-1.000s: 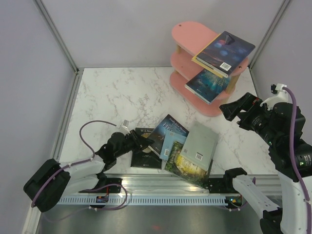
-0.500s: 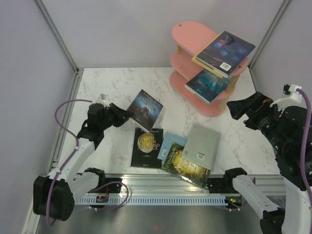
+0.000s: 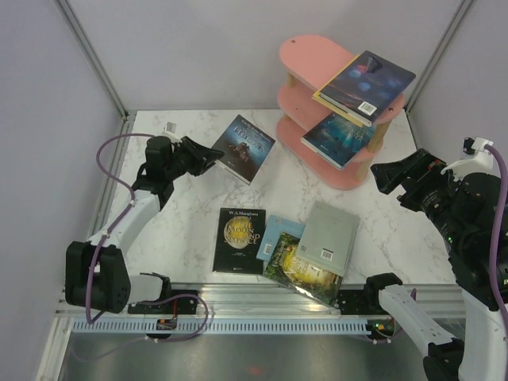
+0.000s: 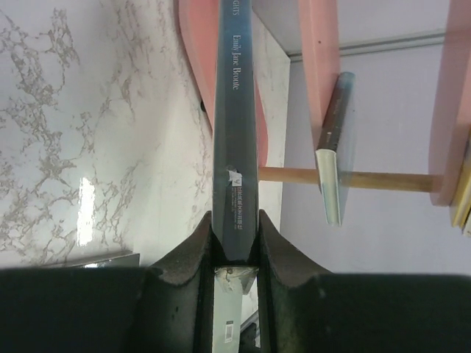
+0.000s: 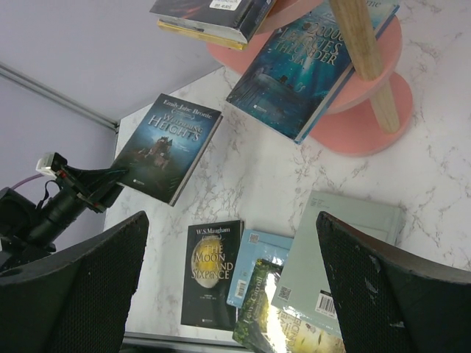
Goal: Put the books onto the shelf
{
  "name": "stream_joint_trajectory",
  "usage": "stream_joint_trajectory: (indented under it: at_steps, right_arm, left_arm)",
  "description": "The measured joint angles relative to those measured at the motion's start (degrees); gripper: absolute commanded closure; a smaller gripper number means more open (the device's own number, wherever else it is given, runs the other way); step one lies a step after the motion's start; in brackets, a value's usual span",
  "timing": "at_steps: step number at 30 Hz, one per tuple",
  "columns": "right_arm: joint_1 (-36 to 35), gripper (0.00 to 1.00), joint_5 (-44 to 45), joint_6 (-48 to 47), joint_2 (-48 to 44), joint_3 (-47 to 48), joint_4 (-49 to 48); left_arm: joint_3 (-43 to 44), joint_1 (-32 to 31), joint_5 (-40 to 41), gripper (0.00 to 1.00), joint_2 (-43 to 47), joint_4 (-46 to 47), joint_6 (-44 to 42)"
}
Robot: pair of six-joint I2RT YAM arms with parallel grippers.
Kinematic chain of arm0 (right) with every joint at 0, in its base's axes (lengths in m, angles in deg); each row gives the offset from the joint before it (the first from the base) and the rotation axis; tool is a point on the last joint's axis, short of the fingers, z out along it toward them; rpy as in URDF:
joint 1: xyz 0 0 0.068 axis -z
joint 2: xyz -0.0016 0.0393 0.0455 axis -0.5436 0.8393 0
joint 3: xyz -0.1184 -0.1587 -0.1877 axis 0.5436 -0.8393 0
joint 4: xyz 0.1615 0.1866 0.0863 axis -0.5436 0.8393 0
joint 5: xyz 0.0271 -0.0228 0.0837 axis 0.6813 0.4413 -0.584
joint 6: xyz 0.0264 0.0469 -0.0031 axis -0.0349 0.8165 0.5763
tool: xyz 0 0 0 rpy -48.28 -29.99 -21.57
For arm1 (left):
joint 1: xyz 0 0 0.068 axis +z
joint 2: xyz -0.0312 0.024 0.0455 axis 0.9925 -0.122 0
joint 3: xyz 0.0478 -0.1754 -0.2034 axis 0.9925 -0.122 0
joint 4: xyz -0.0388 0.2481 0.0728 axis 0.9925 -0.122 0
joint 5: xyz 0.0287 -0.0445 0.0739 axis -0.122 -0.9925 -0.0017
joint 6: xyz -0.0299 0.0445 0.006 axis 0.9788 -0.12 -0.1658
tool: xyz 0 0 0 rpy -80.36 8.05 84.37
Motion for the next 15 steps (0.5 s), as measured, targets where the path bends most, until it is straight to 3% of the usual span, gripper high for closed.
stream_joint_trajectory:
  at_steps: [3,8,15]
  right_arm:
    - [0.0,0.02,0.13,0.15,-0.11,-0.02,0.0]
    - [0.0,0.02,0.15,0.57,-0.66,-0.02,0.0]
    - [-0.02,0.02,0.17,0.92,-0.76,-0.13,-0.02]
  left_arm:
    - [0.72,-0.11,-0.42,0.98,-3.67,2.25,3.58]
    - [2.82,-0.72,-0.63,0.98,-8.92,18.93,17.33]
    - [12.9,-1.01,-1.07,0.98,-12.2,29.86,24.39]
